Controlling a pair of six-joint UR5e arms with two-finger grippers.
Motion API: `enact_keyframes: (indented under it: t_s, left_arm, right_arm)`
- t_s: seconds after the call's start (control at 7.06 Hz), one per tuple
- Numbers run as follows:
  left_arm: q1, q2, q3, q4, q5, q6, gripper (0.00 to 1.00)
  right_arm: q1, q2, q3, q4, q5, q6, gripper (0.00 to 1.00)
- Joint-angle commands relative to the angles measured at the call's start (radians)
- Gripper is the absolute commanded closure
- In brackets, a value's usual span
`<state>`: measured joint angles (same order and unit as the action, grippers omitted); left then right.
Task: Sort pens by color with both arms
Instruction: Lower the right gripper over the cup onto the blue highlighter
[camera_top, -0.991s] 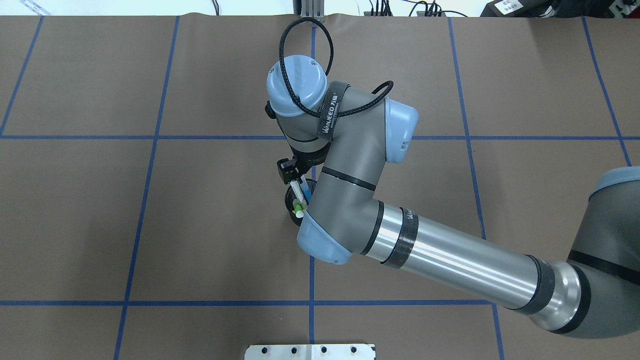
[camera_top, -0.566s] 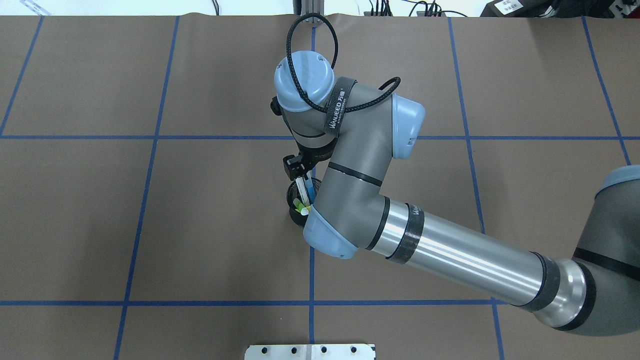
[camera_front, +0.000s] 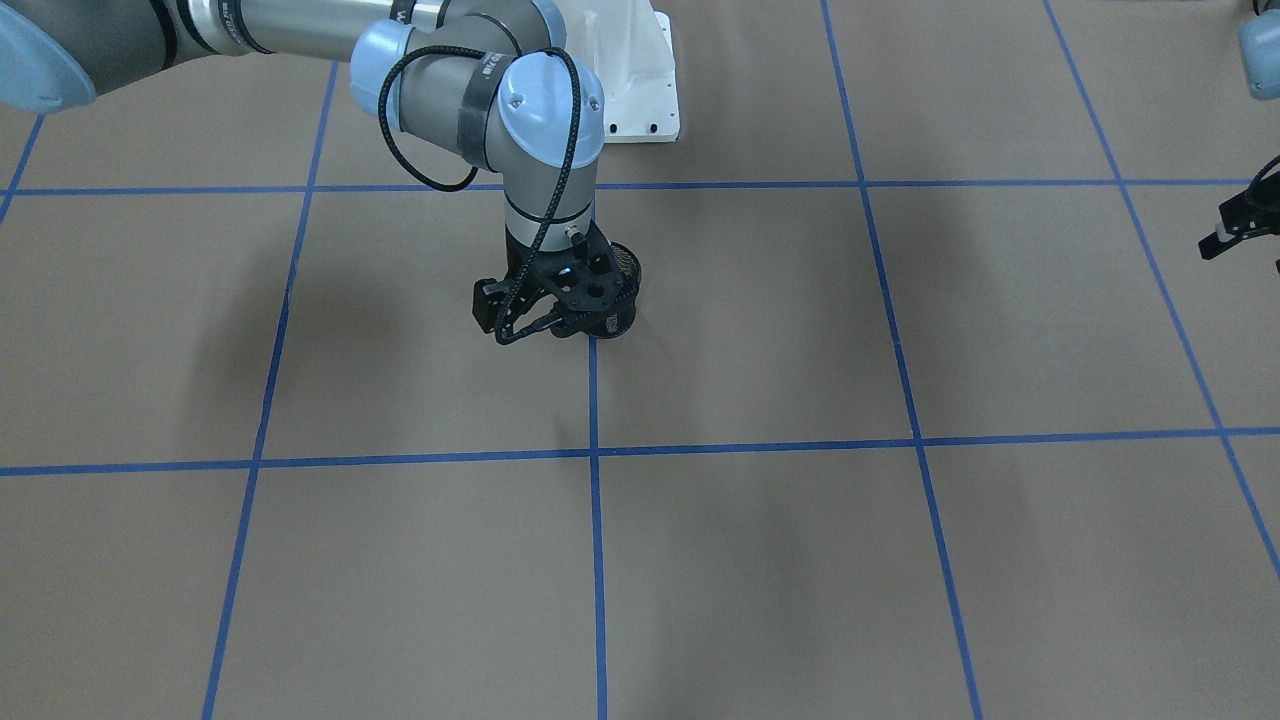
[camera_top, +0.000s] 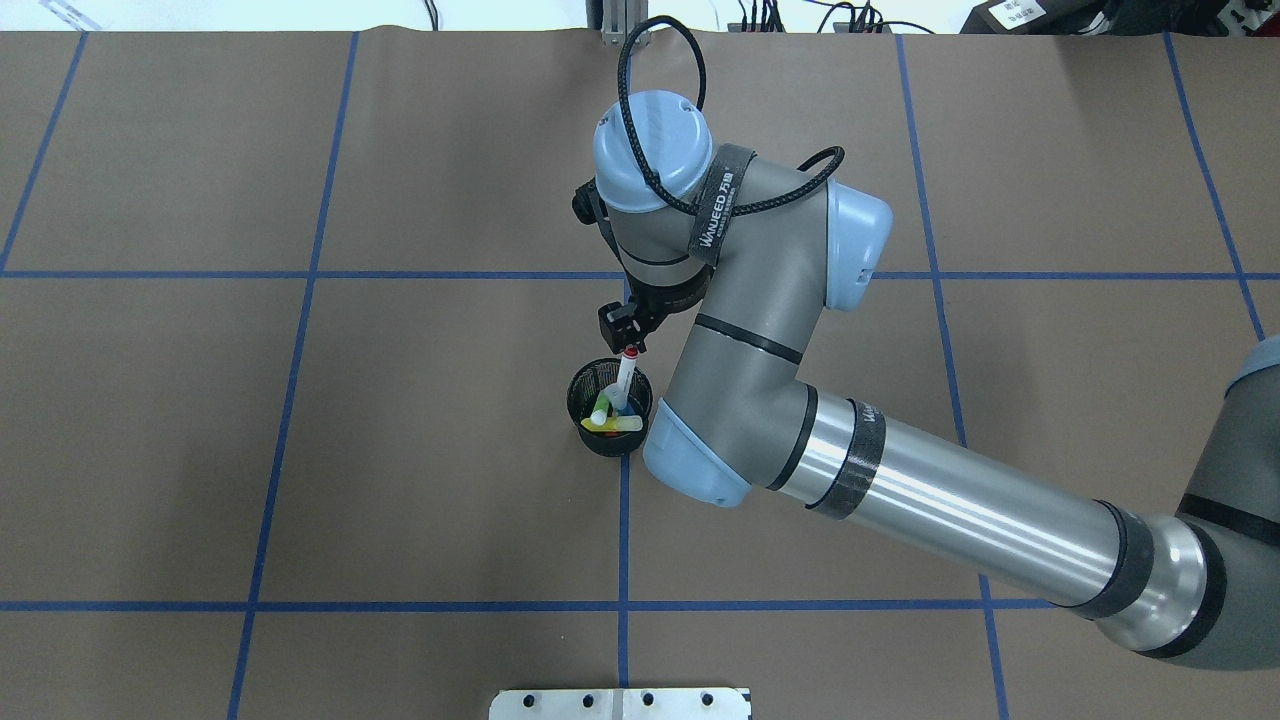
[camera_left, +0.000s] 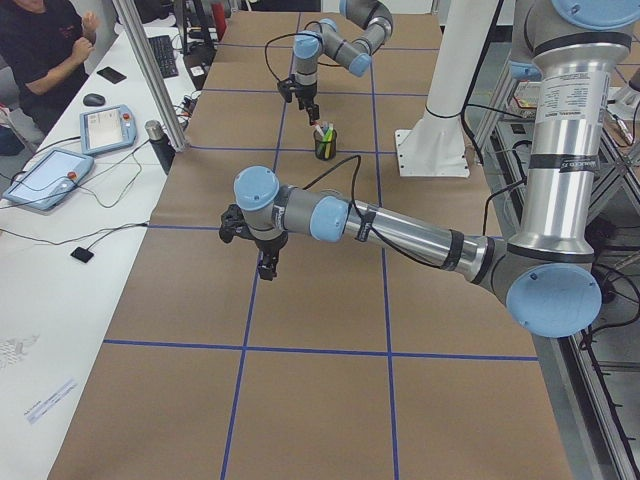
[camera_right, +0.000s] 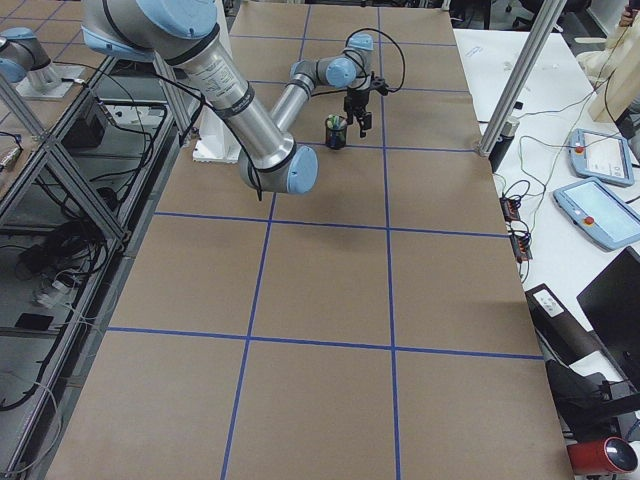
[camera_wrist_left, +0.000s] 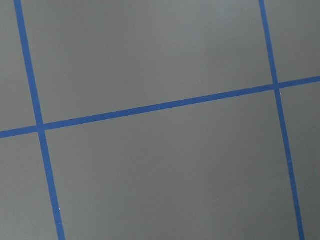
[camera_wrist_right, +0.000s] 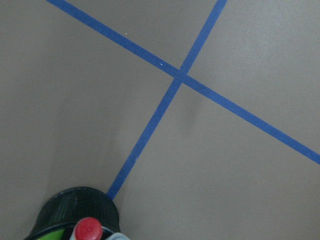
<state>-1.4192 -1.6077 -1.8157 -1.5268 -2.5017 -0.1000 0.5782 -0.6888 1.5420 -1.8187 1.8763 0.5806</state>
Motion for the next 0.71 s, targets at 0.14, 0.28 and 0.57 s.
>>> enact_keyframes:
  t_s: [0.14,0.28,0.57]
  left_arm:
    - [0.0,0.0,-0.004,-0.001,0.0,-0.007,0.01]
    - [0.0,0.0,-0.004,0.0,0.0,-0.007,0.01]
    - [0.0,0.0,-0.004,-0.001,0.0,-0.007,0.01]
  right_arm:
    - [0.003,-0.028,0.043,-0.004,0.001,-0.002,0.01]
    - [0.003,-0.021,0.043,-0.004,0.007,-0.001,0.01]
    - [0.003,0.011,0.049,-0.002,0.036,0.121,0.01]
